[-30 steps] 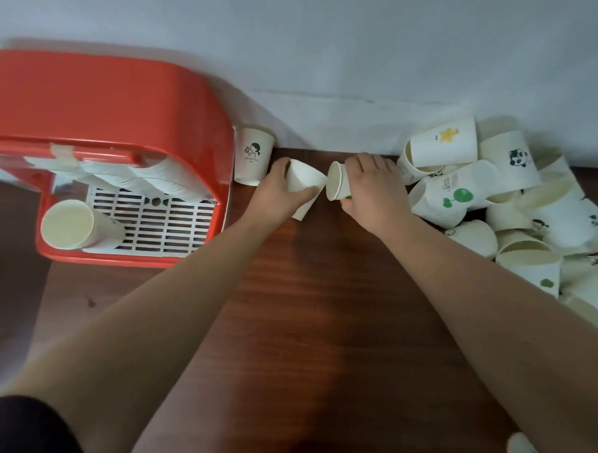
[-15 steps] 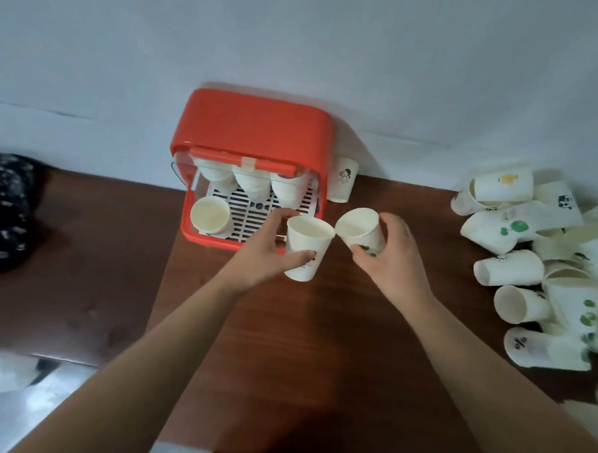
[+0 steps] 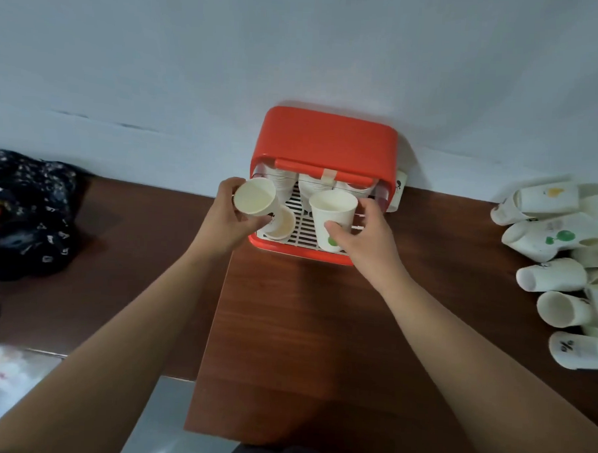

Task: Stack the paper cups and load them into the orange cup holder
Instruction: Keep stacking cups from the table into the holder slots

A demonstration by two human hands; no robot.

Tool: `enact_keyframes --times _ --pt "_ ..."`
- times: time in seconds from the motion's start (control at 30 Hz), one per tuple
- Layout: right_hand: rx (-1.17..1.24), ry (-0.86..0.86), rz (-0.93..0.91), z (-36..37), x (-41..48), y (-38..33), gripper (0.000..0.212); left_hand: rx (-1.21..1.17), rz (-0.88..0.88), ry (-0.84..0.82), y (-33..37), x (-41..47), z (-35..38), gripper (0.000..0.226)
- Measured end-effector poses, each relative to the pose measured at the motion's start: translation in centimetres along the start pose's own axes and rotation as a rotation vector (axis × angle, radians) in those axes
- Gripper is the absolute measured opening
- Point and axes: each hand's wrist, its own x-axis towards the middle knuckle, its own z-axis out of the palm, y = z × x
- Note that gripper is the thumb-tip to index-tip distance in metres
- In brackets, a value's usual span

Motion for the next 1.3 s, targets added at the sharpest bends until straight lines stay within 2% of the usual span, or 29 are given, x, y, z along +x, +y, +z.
enact_keyframes --times 0.1,0.27,0.37,0.53,0.63,0.73,0.8,0.87,1.1,1.2,1.3 --pt "0.015 -0.012 -0.005 1.8 0.7 -0.8 0.063 0.038 0.021 -0.038 -1.1 1.1 1.2 0.079" --pt "-0.016 -0.009 -0.045 3.2 1.5 -0.8 0.06 0.32 0.045 -0.043 -2.8 1.7 3.5 0.082" --pt "-0.018 -0.02 -0.034 3.8 1.7 -0.2 0.063 0.359 0.03 -0.111 -3.8 1.9 3.5 0.089" --pt "0.012 -0.079 -0.009 5.5 2.2 0.1 0.065 0.458 0.034 -0.218 -4.5 2.3 1.7 0.079" --pt "0.104 -0.073 -0.053 6.9 2.6 -0.2 0.067 0.362 -0.007 -0.238 -4.1 2.1 0.5 0.065" --pt "0.119 -0.089 -0.074 8.3 3.3 -0.1 0.065 0.075 -0.083 -0.104 -2.8 0.8 -0.2 0.044" --pt "0.086 -0.114 -0.081 9.2 3.5 0.0 0.063 -0.126 -0.136 -0.077 -2.1 0.2 -0.4 0.039" --pt "0.015 -0.133 -0.104 9.9 3.7 0.2 0.064 -0.193 -0.118 -0.101 -1.9 0.1 -0.5 0.039" --pt "-0.192 -0.112 -0.159 10.1 3.8 1.1 0.058 -0.202 -0.062 -0.19 -3.5 0.4 -0.6 0.053" --pt "-0.255 -0.15 -0.178 10.0 3.9 1.1 0.057 -0.044 -0.014 -0.233 -3.6 0.8 -0.2 0.057" --pt "-0.272 -0.195 -0.186 10.1 4.1 1.3 0.058 0.118 0.06 -0.178 -4.1 1.5 0.2 0.053"
